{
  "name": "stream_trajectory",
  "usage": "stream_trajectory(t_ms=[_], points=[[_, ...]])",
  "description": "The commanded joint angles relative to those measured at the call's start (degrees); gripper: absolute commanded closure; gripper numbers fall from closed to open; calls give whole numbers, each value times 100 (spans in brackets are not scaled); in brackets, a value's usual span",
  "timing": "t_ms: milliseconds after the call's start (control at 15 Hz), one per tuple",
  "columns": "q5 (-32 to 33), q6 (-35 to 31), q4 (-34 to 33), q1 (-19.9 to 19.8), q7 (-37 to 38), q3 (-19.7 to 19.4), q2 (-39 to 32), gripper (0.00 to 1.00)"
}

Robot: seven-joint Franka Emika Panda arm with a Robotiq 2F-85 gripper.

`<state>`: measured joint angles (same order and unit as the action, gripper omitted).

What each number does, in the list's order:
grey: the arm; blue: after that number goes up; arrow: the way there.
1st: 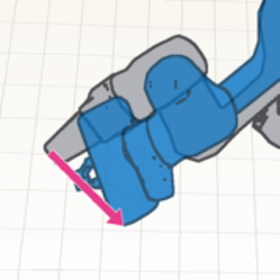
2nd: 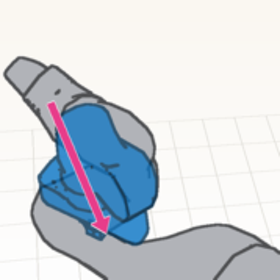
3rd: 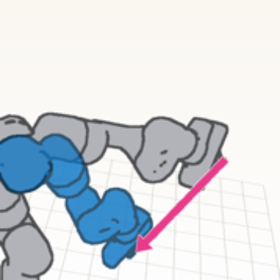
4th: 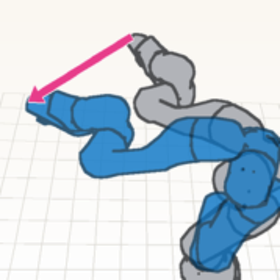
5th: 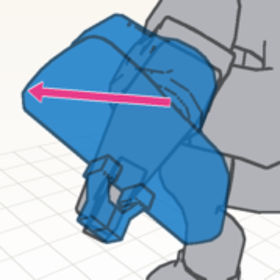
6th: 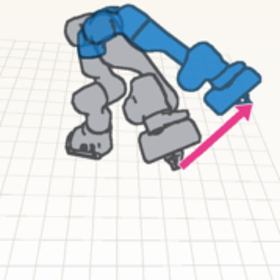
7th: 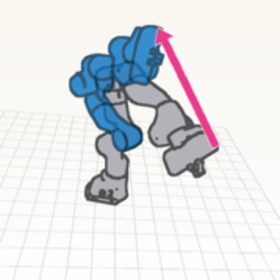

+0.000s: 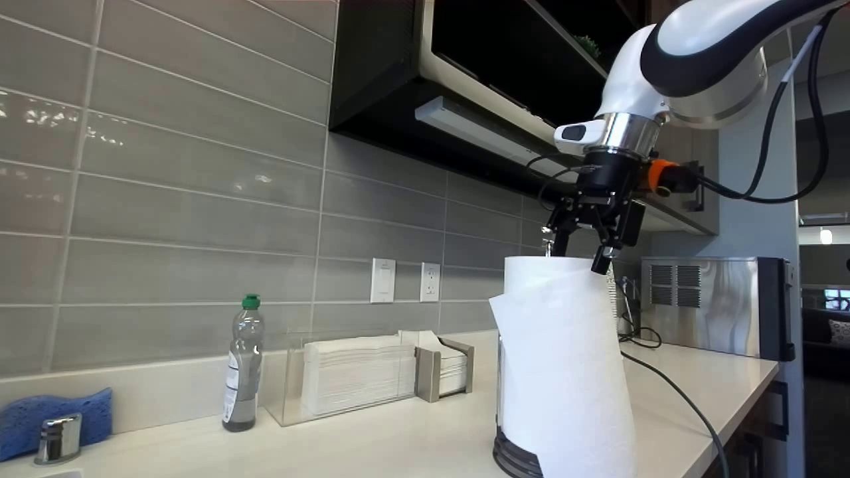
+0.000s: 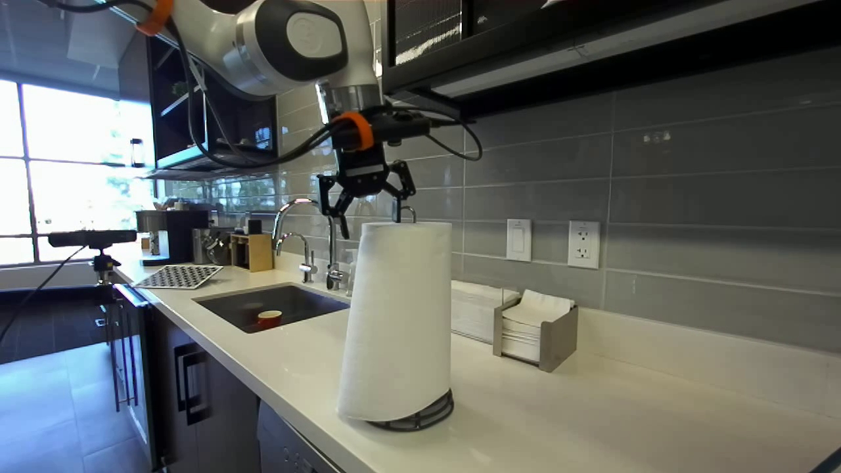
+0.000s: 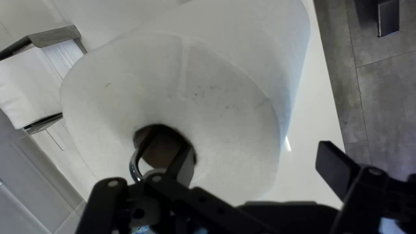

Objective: Shift the paper towel roll to the table

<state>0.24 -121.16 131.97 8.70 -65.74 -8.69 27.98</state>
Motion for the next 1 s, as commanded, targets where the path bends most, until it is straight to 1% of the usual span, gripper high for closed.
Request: stream_trajectory(t_ms=[0,67,133,200,533,667,800,867,933], points=[[-140,-235,59,-56,-255,-38,-77,0],[-144,-226,58,-59,-268,-42,-87,0],[-155,-219,56,-58,-282,-47,-98,8],[-168,-213,53,-55,-299,-52,-107,27],[-132,-288,40,-89,-329,-48,-126,63],[-136,-255,0,-84,-347,-42,-113,73],[-85,-195,-46,-100,-329,-6,-109,86],[-74,-161,-66,-99,-326,8,-104,95],[-47,-120,-102,-100,-313,36,-96,99]])
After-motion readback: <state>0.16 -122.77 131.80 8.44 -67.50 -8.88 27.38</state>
